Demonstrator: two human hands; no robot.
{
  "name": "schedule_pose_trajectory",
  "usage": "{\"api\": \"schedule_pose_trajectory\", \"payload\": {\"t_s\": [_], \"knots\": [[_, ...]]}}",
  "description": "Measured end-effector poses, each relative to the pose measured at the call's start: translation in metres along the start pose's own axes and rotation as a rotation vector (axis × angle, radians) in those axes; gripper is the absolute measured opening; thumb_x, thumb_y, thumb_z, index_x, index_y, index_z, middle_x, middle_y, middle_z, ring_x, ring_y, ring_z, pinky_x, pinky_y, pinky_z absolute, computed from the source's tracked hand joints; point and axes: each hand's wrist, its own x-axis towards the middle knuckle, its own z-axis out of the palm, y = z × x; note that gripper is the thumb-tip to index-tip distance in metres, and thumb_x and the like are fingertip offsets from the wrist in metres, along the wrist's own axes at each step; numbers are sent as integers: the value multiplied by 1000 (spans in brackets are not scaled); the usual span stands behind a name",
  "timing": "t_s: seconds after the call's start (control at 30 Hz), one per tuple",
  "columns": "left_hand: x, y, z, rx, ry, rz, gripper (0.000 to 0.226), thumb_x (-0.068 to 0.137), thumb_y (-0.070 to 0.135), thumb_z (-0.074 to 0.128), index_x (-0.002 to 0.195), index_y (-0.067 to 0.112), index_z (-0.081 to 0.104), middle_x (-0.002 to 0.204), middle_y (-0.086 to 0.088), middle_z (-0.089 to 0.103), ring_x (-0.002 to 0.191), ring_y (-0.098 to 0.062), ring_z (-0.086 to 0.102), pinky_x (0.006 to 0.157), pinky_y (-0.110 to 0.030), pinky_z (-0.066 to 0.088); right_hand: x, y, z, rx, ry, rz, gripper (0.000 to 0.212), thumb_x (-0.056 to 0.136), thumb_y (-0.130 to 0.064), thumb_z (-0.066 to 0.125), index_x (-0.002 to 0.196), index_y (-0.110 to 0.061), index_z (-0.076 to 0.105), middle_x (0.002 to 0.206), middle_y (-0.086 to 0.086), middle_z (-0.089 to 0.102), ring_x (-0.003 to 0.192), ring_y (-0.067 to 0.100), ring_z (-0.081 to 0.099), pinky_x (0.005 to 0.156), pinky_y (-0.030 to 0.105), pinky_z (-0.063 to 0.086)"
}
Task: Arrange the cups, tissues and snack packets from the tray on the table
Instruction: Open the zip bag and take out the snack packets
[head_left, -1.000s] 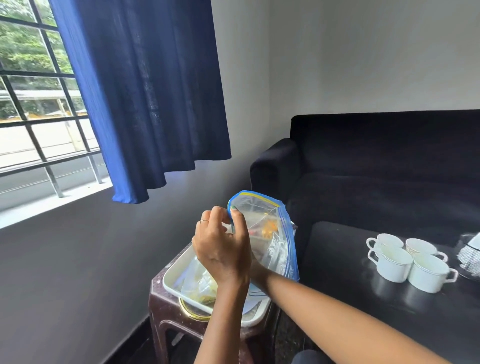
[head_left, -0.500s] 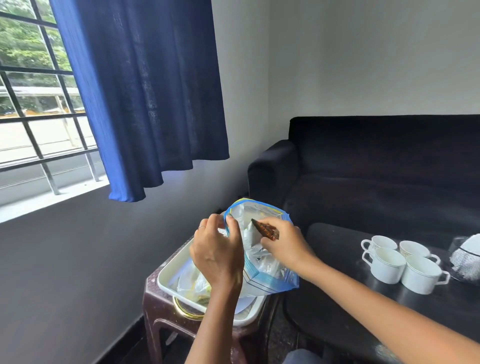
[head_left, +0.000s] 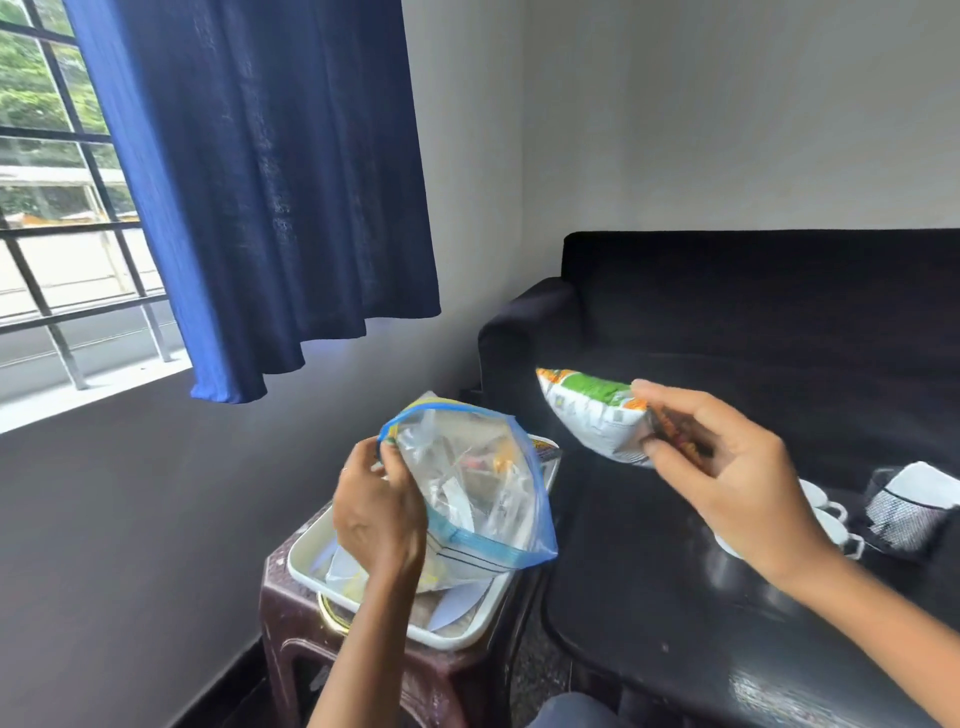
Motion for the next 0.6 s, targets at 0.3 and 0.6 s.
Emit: {"api": "schedule_pose_trajectory", "payload": {"t_s": [0.3, 0.6], "knots": [[24, -1, -20, -444, 379, -299, 26, 88, 36, 53, 99, 19, 69, 83, 5, 61, 78, -15, 55, 73, -22, 38, -13, 64, 25, -180, -69, 159, 63, 77, 8, 64, 99, -50, 61, 111, -23, 65, 107, -4, 59, 92, 8, 42], [31, 7, -23, -572, 477, -166, 28, 86, 39, 53, 98, 20, 69, 83, 8, 67, 80, -8, 65, 59, -4, 40, 0, 107, 114, -483, -476, -77, 45, 88, 1, 52, 126, -21, 59, 142, -6, 48, 134, 9, 40, 109, 7, 17]]}}
